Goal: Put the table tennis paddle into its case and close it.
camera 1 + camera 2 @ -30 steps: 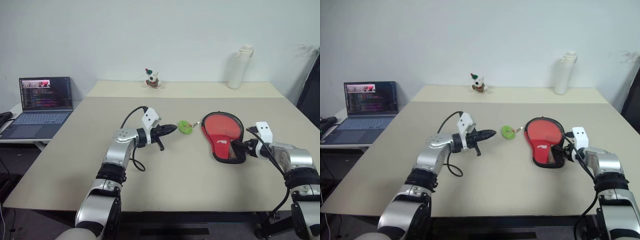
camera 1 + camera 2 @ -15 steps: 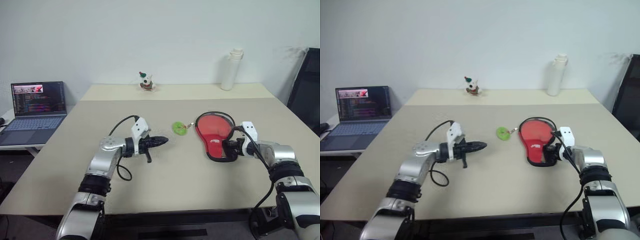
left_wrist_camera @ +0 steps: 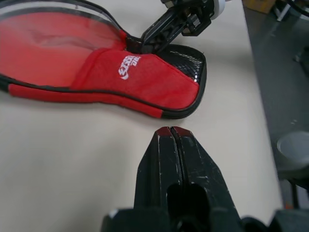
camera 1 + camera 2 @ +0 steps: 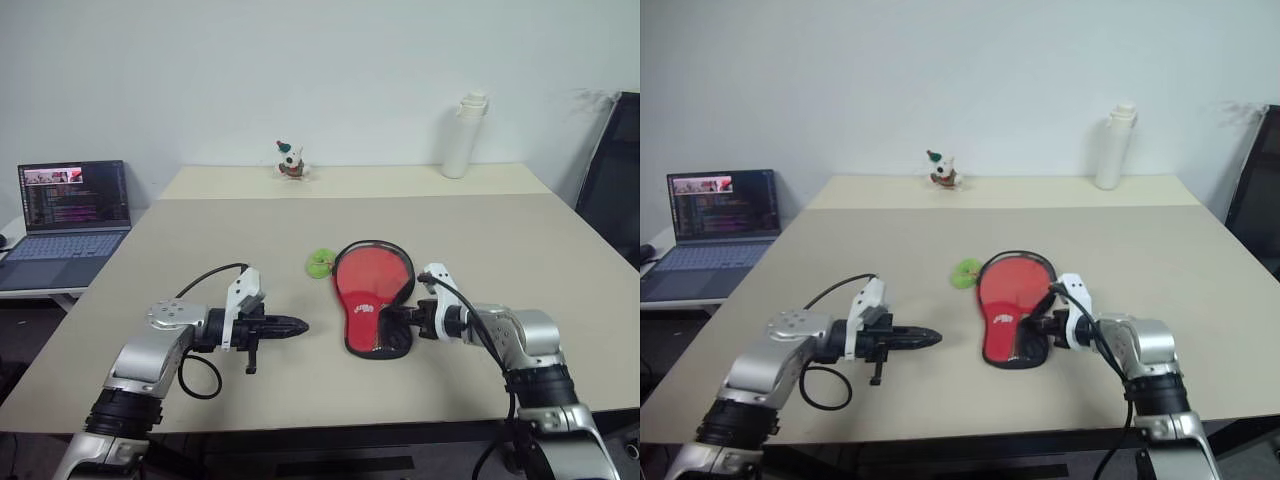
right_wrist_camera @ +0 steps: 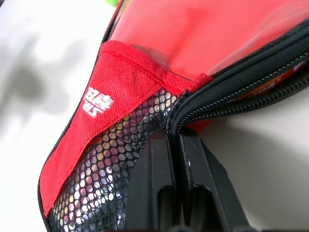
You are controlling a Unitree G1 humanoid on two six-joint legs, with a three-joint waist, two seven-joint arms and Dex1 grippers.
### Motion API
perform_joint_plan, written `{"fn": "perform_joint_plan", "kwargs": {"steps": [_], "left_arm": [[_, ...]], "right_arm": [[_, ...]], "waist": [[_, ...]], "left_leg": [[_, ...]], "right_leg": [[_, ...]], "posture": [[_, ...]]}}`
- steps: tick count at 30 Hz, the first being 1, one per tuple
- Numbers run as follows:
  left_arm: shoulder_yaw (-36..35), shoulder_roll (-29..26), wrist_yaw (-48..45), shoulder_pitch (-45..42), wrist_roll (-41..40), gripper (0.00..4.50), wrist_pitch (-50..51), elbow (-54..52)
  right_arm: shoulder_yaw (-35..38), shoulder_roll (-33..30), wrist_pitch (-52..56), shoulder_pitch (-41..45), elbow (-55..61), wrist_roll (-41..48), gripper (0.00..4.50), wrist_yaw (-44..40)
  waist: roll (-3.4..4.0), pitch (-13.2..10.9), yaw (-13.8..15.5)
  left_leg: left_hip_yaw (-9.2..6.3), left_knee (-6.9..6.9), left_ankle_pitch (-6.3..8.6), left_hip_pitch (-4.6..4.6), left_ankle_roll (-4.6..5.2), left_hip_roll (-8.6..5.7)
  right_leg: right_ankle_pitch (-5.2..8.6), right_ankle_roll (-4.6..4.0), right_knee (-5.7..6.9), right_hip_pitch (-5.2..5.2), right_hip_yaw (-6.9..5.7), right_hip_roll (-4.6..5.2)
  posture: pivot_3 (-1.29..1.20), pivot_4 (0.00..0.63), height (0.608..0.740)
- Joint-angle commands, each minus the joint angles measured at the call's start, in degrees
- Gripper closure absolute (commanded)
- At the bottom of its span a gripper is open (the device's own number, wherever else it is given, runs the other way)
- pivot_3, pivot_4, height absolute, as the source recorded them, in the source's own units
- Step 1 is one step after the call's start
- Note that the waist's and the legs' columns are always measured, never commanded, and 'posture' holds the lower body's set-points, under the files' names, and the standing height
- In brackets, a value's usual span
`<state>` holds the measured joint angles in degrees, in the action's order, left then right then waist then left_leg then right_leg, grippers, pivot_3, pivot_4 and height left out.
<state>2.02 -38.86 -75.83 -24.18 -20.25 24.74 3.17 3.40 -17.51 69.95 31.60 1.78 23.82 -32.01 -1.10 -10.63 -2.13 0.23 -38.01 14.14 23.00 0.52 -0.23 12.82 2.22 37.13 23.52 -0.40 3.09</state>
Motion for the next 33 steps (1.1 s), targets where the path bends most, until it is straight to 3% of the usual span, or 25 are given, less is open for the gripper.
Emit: {"fn": "perform_joint_plan", "kwargs": {"steps": [1,11,23,31,32,33], "left_arm": [[-0.2,-1.2,-0.7,1.3,-2.2,4.5,0.7,-4.4],[1.0,-1.1,-0.7,1.7,-2.6,4.5,0.6,-4.8],[2.4,-0.7,-1.7,0.8,-1.8,4.5,-2.2,-1.8],[2.3,-0.8,-1.4,1.4,-2.0,4.5,-3.0,-1.4],[2.2,-0.8,-1.3,1.5,-2.0,4.5,-3.0,-1.6],[2.2,-0.8,-1.2,1.7,-2.0,4.5,-3.1,-1.6]], "right_arm": [[1.8,1.2,6.7,-4.7,11.2,3.6,4.48,2.8],[8.6,4.0,17.5,-15.6,26.9,6.9,4.48,8.6],[9.7,7.2,19.7,-17.9,29.1,7.8,4.48,11.3],[10.5,6.1,19.0,-19.7,29.1,7.3,4.48,12.3],[10.6,5.4,19.0,-19.9,30.0,7.4,3.95,12.2],[11.2,5.4,19.4,-19.9,30.9,7.7,3.71,12.2]], "waist": [[0.0,0.0,0.4],[-0.01,0.0,0.6],[-0.01,0.0,0.6],[-0.01,0.0,0.6],[-0.02,0.0,0.6],[-0.02,0.0,0.6]], "left_leg": [[0.0,0.0,0.0,0.0,0.0,0.0],[-0.07,0.02,0.0,0.0,0.0,0.0],[-0.08,0.03,0.0,0.0,0.0,0.01],[-0.1,0.04,0.0,0.0,0.0,0.01],[-0.1,0.04,0.0,0.0,0.0,0.01],[-0.11,0.04,0.0,0.01,0.0,0.01]], "right_leg": [[0.0,0.0,-0.02,0.0,0.0,0.0],[0.06,-0.02,-0.08,-0.05,-0.08,-0.02],[0.21,0.2,-0.11,-0.05,-0.09,-0.02],[0.25,0.18,-0.13,-0.06,-0.1,-0.02],[0.25,0.18,-0.14,-0.06,-0.1,-0.02],[0.25,0.18,-0.15,-0.07,-0.11,-0.02]], "posture": [[0.0,0.15,0.74],[0.0,0.15,0.74],[0.0,0.15,0.74],[0.0,0.15,0.74],[0.0,0.15,0.74],[0.0,0.15,0.74]]}}
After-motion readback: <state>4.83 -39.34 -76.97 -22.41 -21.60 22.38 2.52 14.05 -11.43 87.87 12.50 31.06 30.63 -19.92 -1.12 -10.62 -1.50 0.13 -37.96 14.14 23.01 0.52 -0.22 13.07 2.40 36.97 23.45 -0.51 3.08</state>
